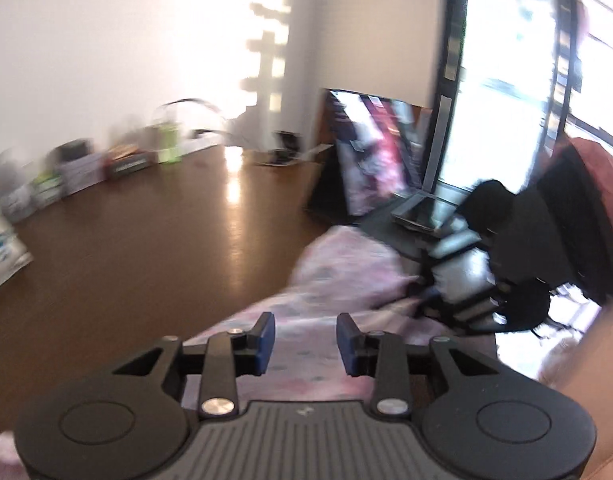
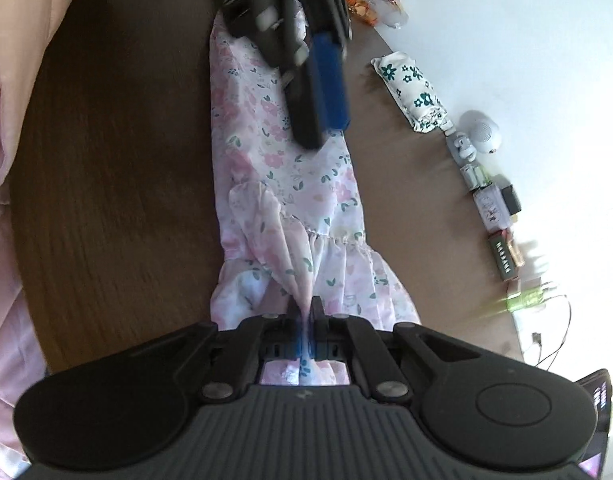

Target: Fold clothes

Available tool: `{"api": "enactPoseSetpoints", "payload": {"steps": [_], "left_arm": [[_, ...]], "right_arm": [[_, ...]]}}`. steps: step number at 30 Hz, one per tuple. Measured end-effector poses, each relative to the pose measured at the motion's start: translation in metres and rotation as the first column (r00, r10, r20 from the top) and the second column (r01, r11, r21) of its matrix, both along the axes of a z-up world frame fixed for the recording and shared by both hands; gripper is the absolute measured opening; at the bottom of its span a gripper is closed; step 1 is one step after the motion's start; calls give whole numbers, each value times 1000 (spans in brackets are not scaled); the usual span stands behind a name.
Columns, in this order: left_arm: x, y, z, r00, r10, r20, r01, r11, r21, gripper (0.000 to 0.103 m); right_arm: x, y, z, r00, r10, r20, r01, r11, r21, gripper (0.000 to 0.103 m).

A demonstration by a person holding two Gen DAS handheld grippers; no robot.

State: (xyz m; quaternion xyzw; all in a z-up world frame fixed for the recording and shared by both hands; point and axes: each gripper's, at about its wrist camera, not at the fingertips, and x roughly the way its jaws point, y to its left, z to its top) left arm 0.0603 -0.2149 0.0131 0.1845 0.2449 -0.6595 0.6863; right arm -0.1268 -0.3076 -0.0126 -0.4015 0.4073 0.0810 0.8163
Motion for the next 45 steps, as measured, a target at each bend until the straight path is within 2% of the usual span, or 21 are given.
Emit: {"api": "enactPoseSetpoints", "payload": {"steps": [2, 3, 5, 6, 7, 8, 10, 13, 14, 15, 18, 21, 24, 30, 34, 37, 40, 45], "left_arm": [[8, 0, -10, 999, 39, 6, -39, 998, 58, 25], [11, -1, -17, 999, 47, 8, -48, 994, 95, 19], [15, -1, -31, 998, 59, 10, -60, 985, 162, 16], [16, 0, -33, 998, 61, 11, -62, 985, 162, 17], [16, 2, -34, 998, 63, 12, -64, 986, 154, 17], [17, 3, -35, 998, 64, 14, -66, 987, 146, 17], [15, 6, -37, 998, 63, 26, -66, 989, 136, 17], [10, 7, -38, 997, 58, 44, -63, 990, 126, 17], [9, 6, -39, 997, 60, 44, -65, 990, 123, 17], [9, 7, -39, 997, 62, 43, -67, 990, 121, 17], [6, 13, -40, 996, 74, 40, -78, 991, 112, 18], [13, 24, -35, 991, 130, 46, -132, 989, 59, 19], [27, 40, -30, 978, 201, 61, -204, 978, 44, 18], [47, 67, -38, 949, 304, 80, -311, 946, 98, 17], [36, 74, -42, 939, 334, 83, -340, 937, 85, 17], [28, 77, -42, 925, 371, 81, -378, 922, 85, 17], [21, 81, -41, 911, 404, 78, -410, 908, 89, 17], [20, 89, -40, 899, 432, 67, -437, 895, 96, 17]], "right_arm": [[-2, 0, -3, 1000, 5, -16, -5, 1000, 16, 3], [-3, 0, -5, 1000, 6, -20, -5, 1000, 27, 3], [-4, -2, -3, 1000, -9, -21, 10, 998, 59, 5], [-3, -5, 2, 999, -23, -26, 25, 995, 99, 6], [-4, -13, 11, 999, -40, -35, 46, 983, 179, 9], [-5, -22, 23, 997, -58, -44, 68, 959, 277, 12], [-8, -41, 45, 994, -93, -54, 107, 882, 459, 33], [-12, -66, 70, 981, -192, -9, 148, 725, 672, 36], [-11, -71, 74, 970, -243, 3, 168, 680, 714, 36], [-8, -73, 73, 954, -299, 9, 197, 651, 733, 36], [11, -69, 53, 915, -402, -30, 294, 615, 731, 36], [21, -55, 26, 888, -456, -62, 375, 639, 672, 36], [16, -45, 9, 878, -476, -40, 389, 663, 640, 35], [14, -58, 3, 855, -518, 2, 408, 677, 612, 36], [28, -77, 0, 875, -485, -3, 389, 698, 601, 37], [46, -86, -3, 892, -451, 3, 366, 727, 582, 37], [63, -94, -5, 906, -424, 7, 340, 736, 585, 37], [84, -96, -7, 930, -368, 19, 290, 764, 576, 37]]}}
